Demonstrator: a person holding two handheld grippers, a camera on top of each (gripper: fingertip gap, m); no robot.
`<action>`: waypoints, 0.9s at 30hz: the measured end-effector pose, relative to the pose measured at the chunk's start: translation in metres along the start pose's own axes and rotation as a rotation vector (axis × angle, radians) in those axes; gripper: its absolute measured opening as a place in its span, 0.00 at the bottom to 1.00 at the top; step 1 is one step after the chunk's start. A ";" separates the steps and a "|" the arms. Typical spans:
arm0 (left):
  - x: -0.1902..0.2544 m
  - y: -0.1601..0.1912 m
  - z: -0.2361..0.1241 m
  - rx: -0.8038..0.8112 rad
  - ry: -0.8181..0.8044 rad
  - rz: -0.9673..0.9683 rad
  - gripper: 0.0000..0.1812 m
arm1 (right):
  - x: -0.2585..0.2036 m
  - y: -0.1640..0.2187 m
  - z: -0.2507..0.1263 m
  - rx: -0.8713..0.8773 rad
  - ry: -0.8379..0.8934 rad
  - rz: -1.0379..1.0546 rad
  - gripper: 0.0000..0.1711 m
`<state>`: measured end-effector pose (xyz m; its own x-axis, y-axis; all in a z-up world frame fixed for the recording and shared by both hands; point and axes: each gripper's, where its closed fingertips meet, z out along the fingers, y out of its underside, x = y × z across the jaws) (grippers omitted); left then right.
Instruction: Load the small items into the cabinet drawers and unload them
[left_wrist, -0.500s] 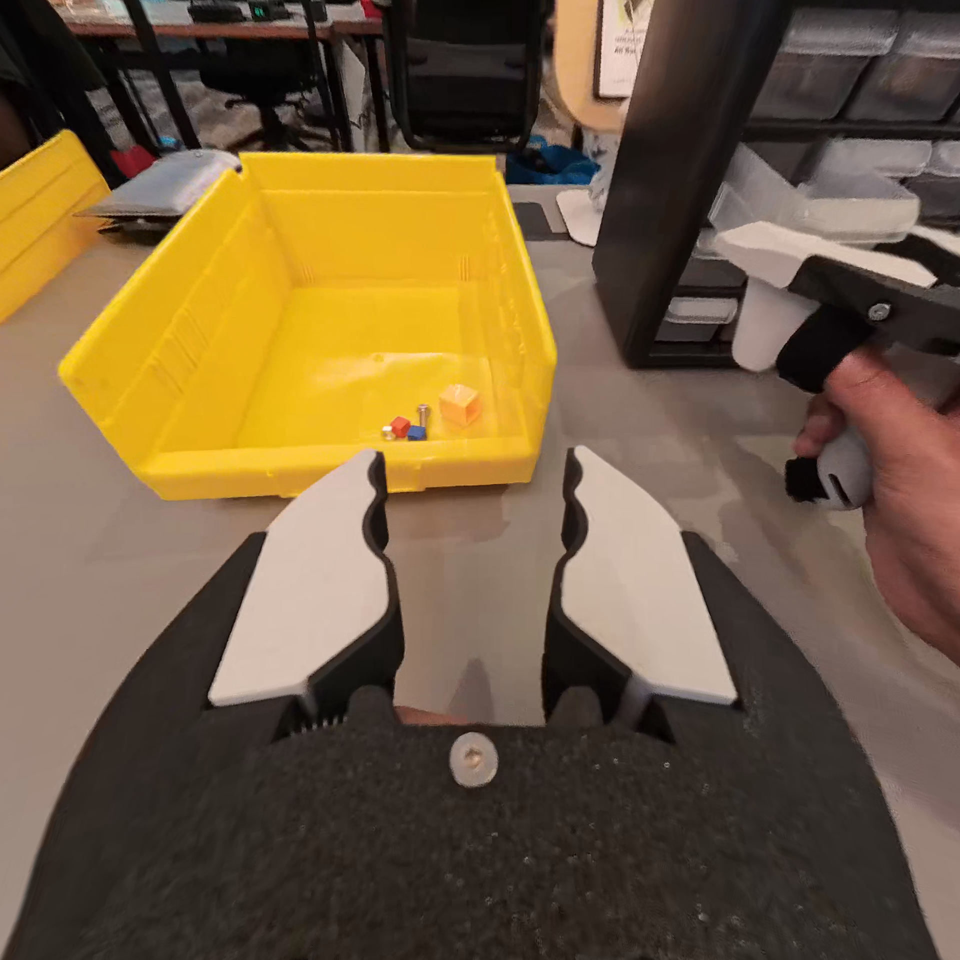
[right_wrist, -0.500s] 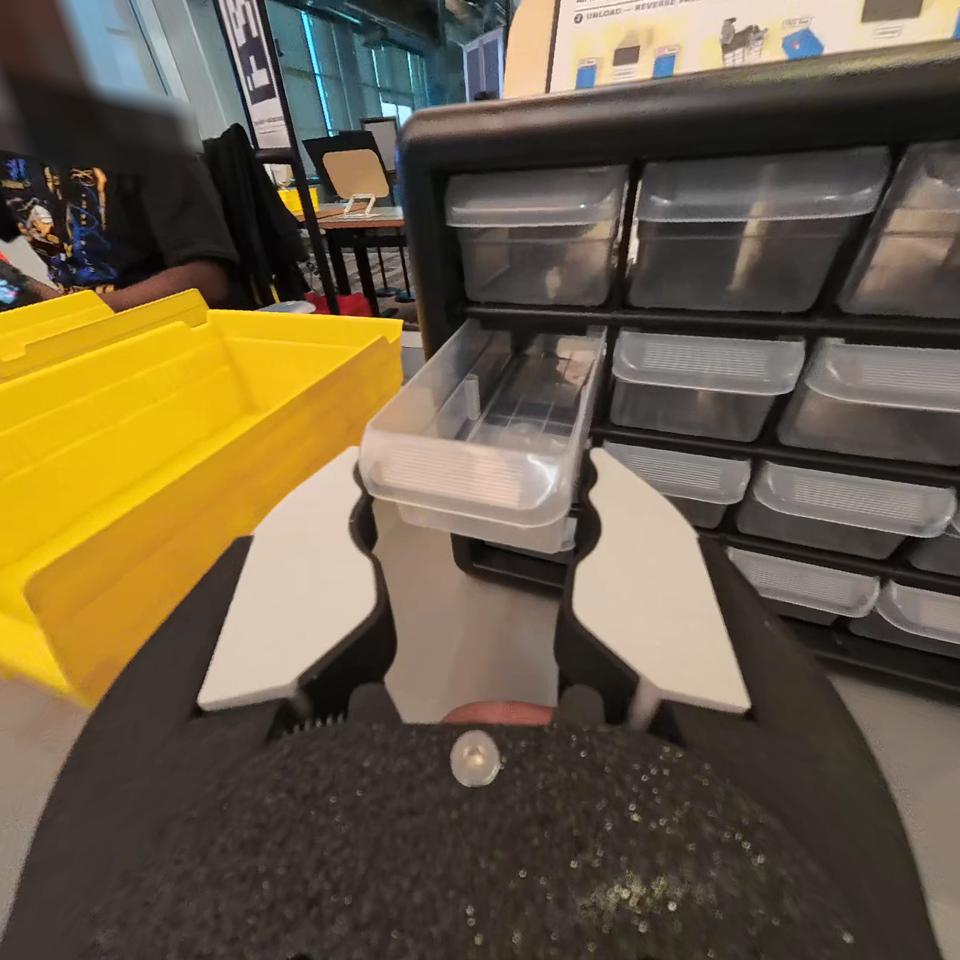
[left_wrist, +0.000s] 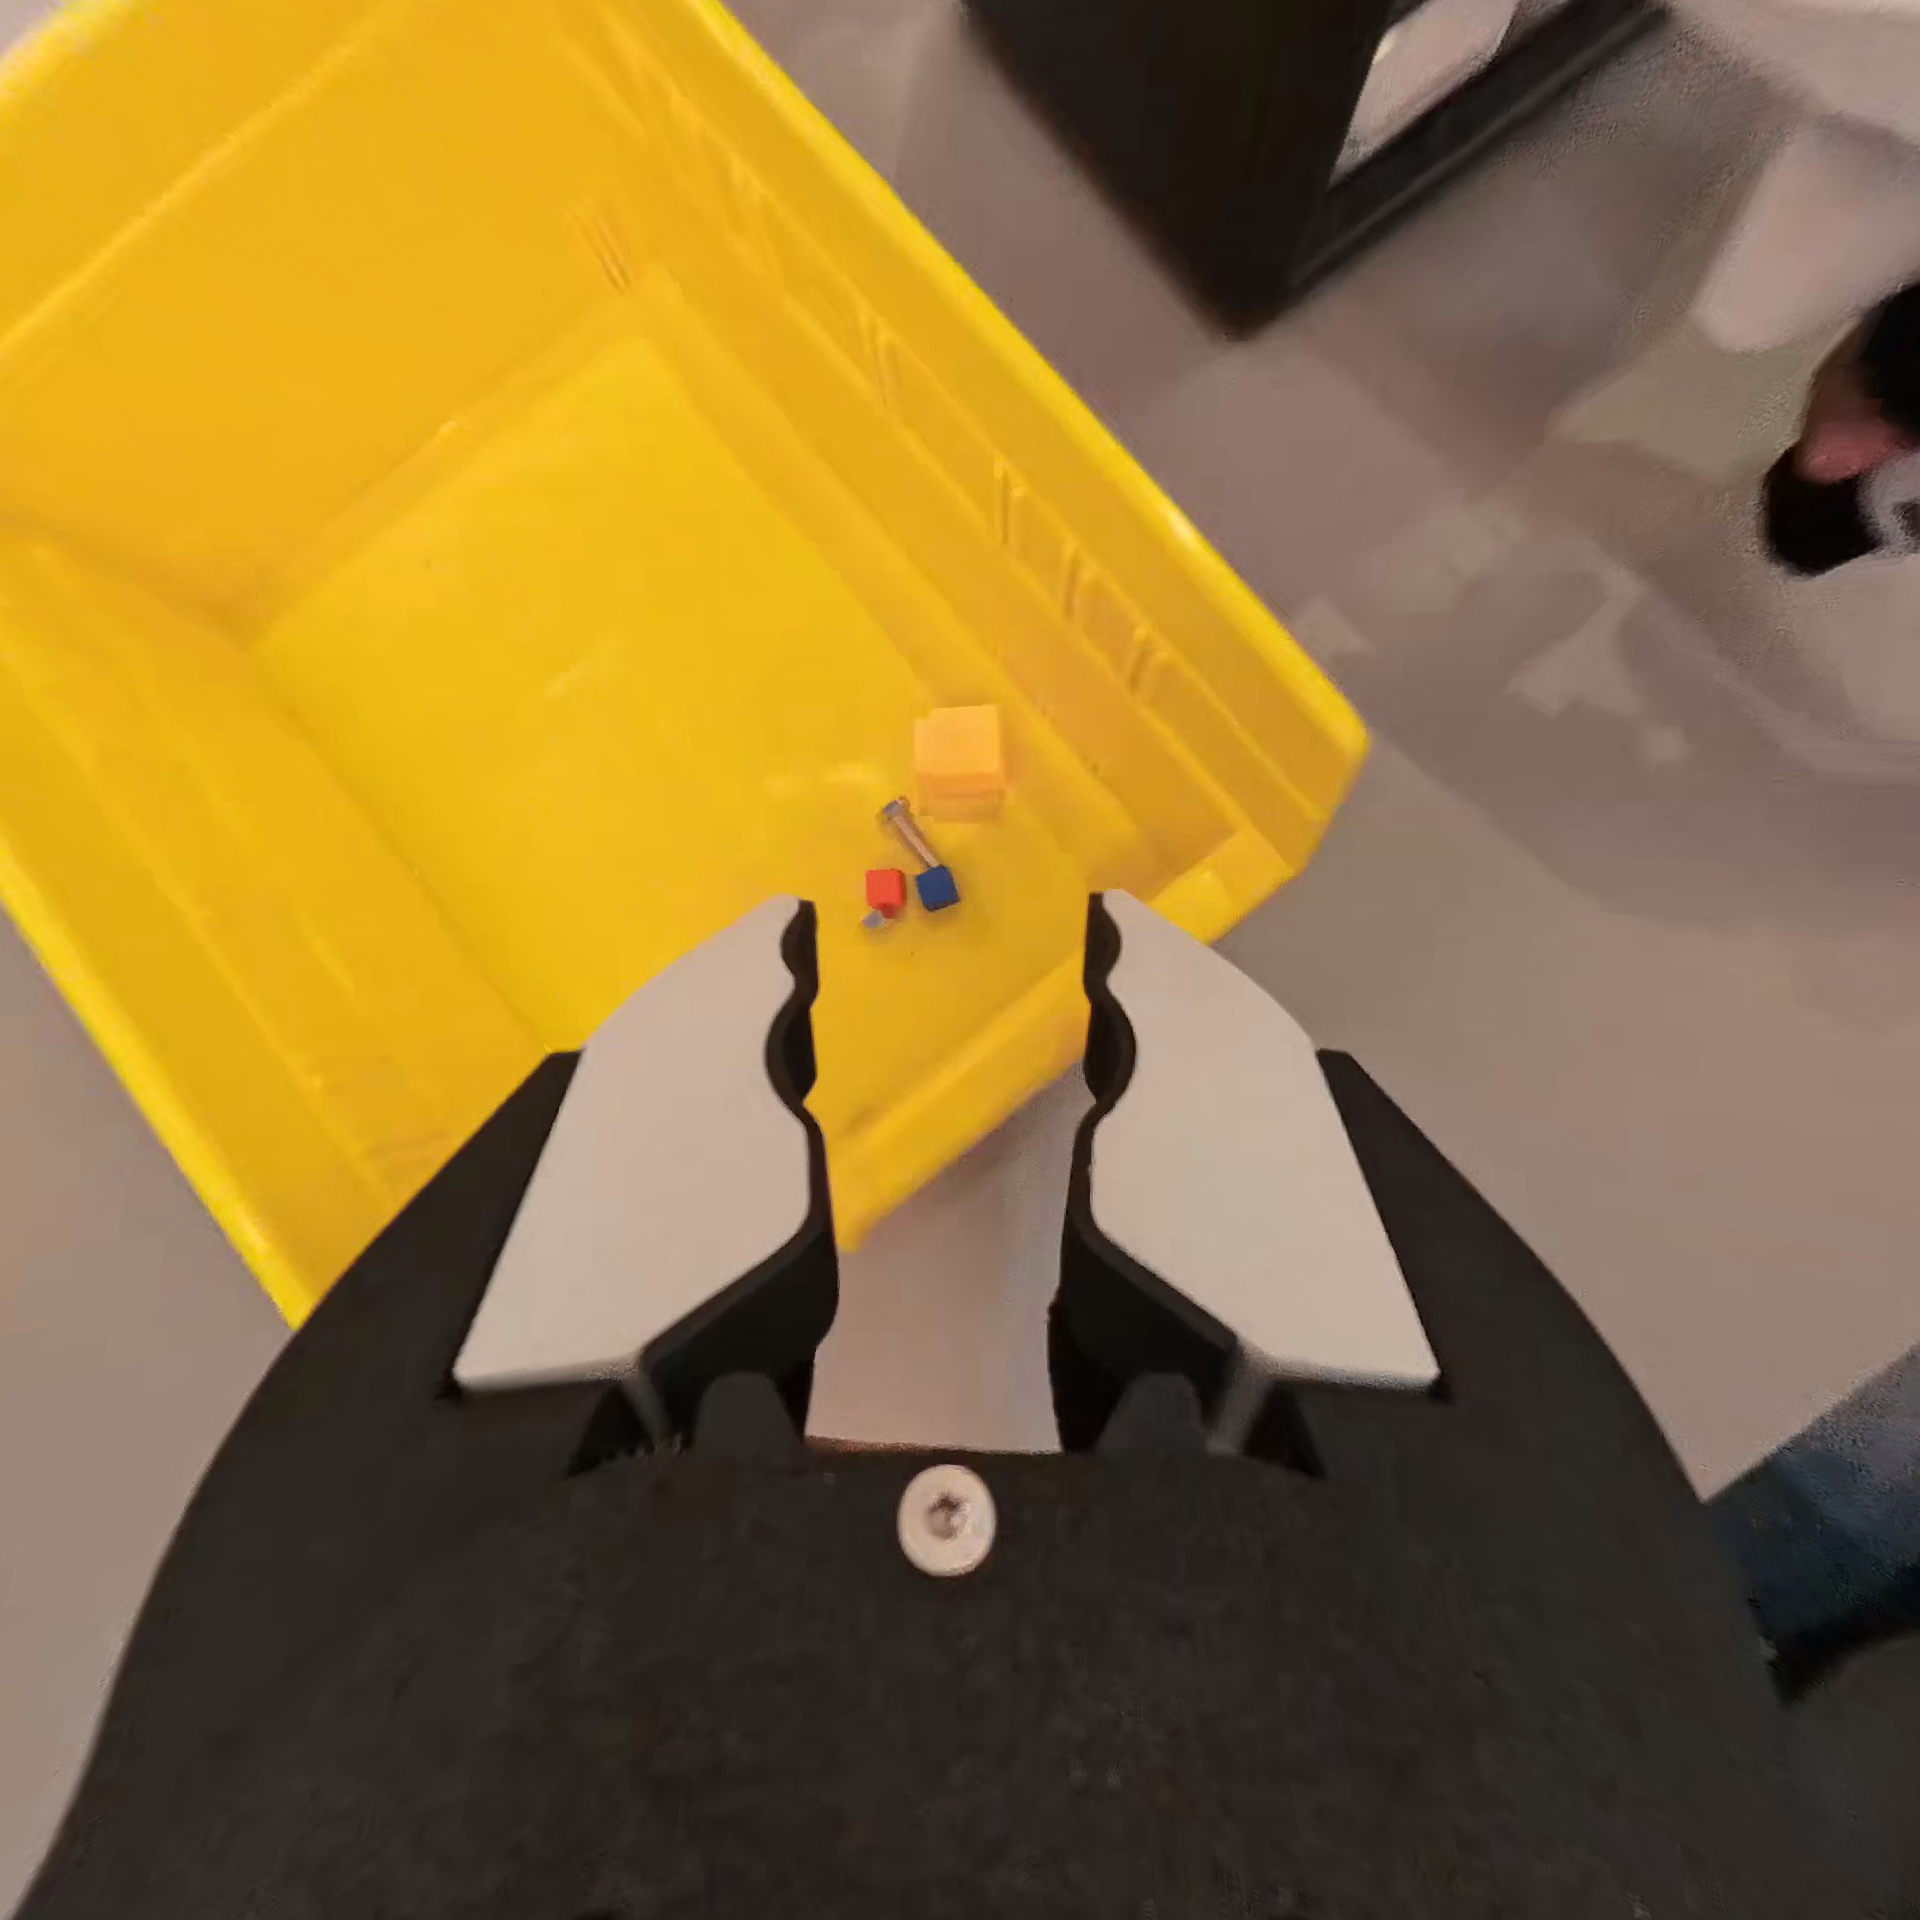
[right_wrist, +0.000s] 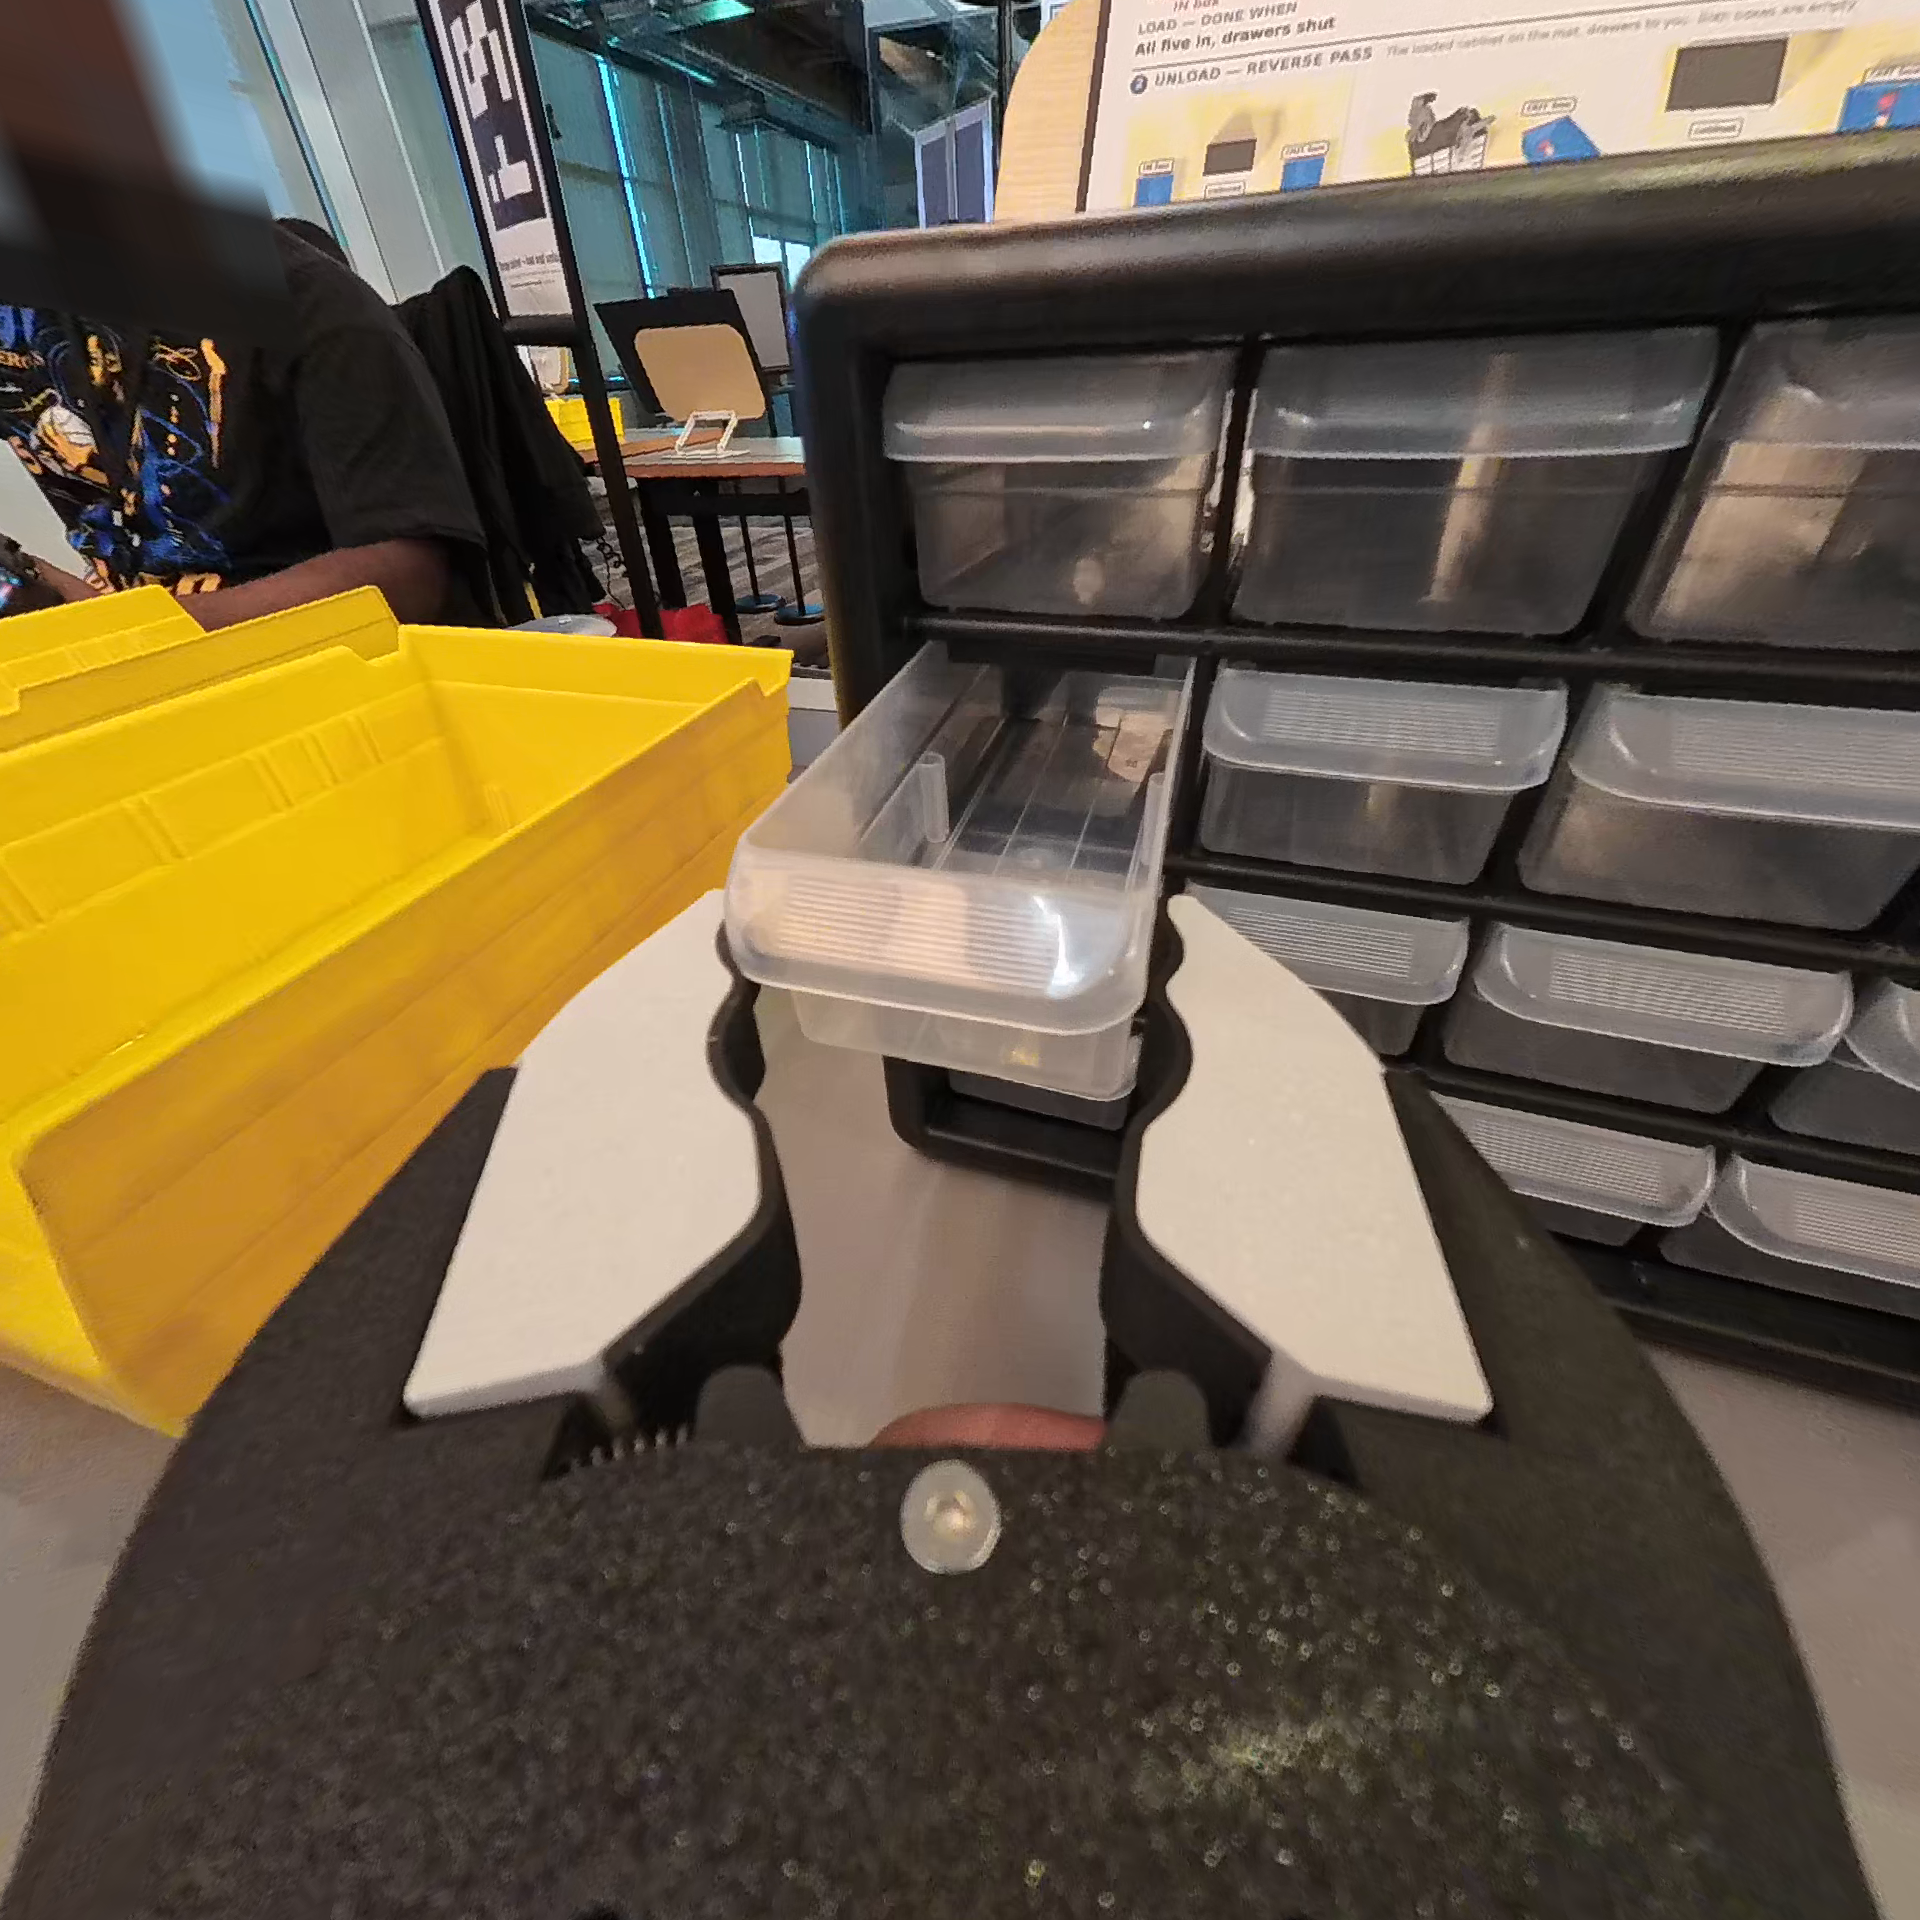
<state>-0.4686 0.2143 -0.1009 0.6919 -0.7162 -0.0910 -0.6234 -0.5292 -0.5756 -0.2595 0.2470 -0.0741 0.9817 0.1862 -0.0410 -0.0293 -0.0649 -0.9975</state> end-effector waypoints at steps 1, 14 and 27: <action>-0.003 0.001 0.010 -0.051 0.009 0.035 0.27 | 0.000 0.000 0.000 0.002 -0.001 -0.003 0.41; -0.024 0.029 0.070 -0.333 0.120 0.016 0.32 | 0.000 0.000 0.002 -0.004 0.001 -0.008 0.41; -0.037 0.035 0.073 -0.474 0.122 0.059 0.24 | 0.001 0.001 0.002 -0.008 0.003 -0.018 0.39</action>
<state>-0.4891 0.2555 -0.1773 0.6201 -0.7846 -0.0001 -0.7772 -0.6142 -0.1365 -0.2586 0.2495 -0.0749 0.9826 0.1845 -0.0228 -0.0102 -0.0691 -0.9976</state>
